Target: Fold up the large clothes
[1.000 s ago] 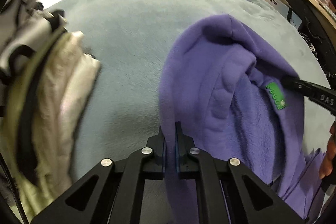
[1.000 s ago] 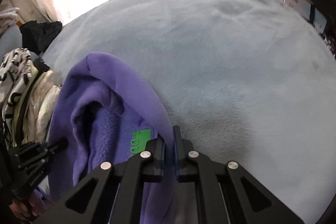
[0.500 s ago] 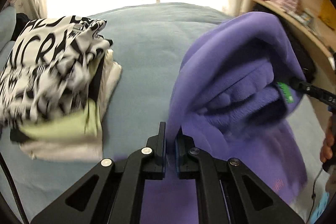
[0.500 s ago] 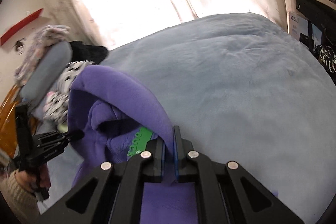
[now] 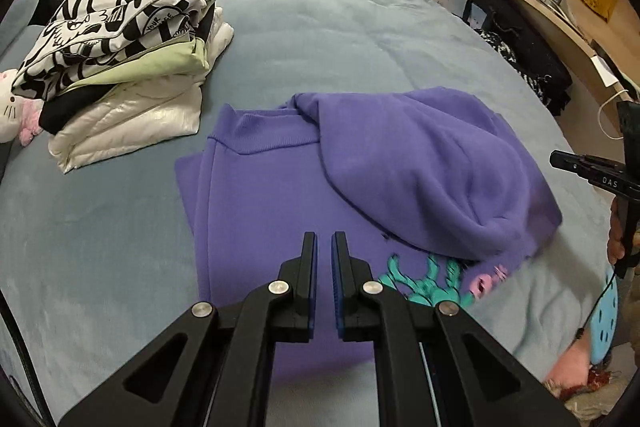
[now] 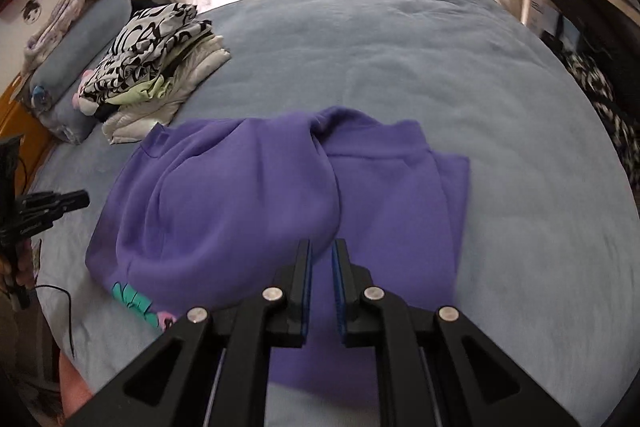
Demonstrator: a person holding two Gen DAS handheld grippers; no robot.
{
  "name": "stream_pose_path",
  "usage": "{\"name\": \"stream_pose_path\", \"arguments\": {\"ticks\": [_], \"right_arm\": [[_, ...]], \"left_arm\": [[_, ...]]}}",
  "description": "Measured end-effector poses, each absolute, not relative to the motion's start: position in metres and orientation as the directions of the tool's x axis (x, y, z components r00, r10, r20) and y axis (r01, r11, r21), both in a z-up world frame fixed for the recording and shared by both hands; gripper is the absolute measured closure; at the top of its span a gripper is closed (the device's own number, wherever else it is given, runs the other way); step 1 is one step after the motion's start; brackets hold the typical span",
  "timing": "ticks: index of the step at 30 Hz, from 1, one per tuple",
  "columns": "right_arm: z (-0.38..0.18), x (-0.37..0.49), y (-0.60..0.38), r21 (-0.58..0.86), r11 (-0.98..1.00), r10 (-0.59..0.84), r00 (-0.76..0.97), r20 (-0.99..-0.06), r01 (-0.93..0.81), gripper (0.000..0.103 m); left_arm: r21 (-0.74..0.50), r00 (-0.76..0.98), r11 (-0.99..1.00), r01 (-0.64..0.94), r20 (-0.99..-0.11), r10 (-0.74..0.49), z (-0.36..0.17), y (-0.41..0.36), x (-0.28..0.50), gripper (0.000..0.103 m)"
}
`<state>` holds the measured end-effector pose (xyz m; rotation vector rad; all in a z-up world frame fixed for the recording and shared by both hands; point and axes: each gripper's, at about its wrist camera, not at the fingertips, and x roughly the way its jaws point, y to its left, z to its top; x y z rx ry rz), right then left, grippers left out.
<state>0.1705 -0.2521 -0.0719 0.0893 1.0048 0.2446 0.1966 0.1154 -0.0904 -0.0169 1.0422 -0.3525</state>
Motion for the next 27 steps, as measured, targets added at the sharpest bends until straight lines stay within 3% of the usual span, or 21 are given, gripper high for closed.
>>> {"name": "stream_pose_path", "arguments": {"ticks": [4, 9, 15, 21, 24, 25, 26, 27], "right_arm": [[-0.063, 0.149, -0.257, 0.222, 0.964, 0.267, 0.508, -0.819, -0.150, 0.093], [-0.057, 0.128, -0.247, 0.272, 0.948, 0.319, 0.493, -0.810, -0.166, 0.067], [-0.058, 0.114, -0.227, 0.335, 0.920, 0.391, 0.437, -0.810, -0.203, 0.066], [-0.050, 0.103, -0.215, 0.408, 0.886, 0.463, 0.400, -0.791, -0.219, 0.066], [-0.042, 0.096, -0.211, 0.435, 0.869, 0.494, 0.399, -0.772, -0.234, 0.066], [-0.041, 0.095, -0.211, 0.444, 0.864, 0.503, 0.398, -0.767, -0.236, 0.066], [-0.041, 0.094, -0.210, 0.457, 0.858, 0.514, 0.397, -0.761, -0.234, 0.064], [-0.041, 0.094, -0.210, 0.462, 0.856, 0.516, 0.398, -0.758, -0.230, 0.059]], "left_arm": [[-0.201, 0.445, 0.934, 0.294, -0.837, -0.320, -0.070, 0.106, 0.176, 0.097], [-0.231, 0.412, 0.920, 0.316, -0.840, -0.353, -0.060, 0.093, 0.162, 0.093], [-0.281, 0.365, 0.893, 0.352, -0.837, -0.407, -0.046, 0.078, 0.145, 0.091], [-0.391, 0.321, 0.850, 0.353, -0.803, -0.503, -0.004, 0.061, 0.125, 0.081], [-0.401, 0.350, 0.830, 0.388, -0.769, -0.535, 0.022, 0.052, 0.112, 0.065], [-0.408, 0.361, 0.824, 0.394, -0.755, -0.547, 0.027, 0.050, 0.109, 0.053], [-0.415, 0.376, 0.819, 0.396, -0.740, -0.557, 0.030, 0.048, 0.107, 0.044], [-0.417, 0.385, 0.818, 0.396, -0.733, -0.561, 0.030, 0.047, 0.107, 0.042]]}}
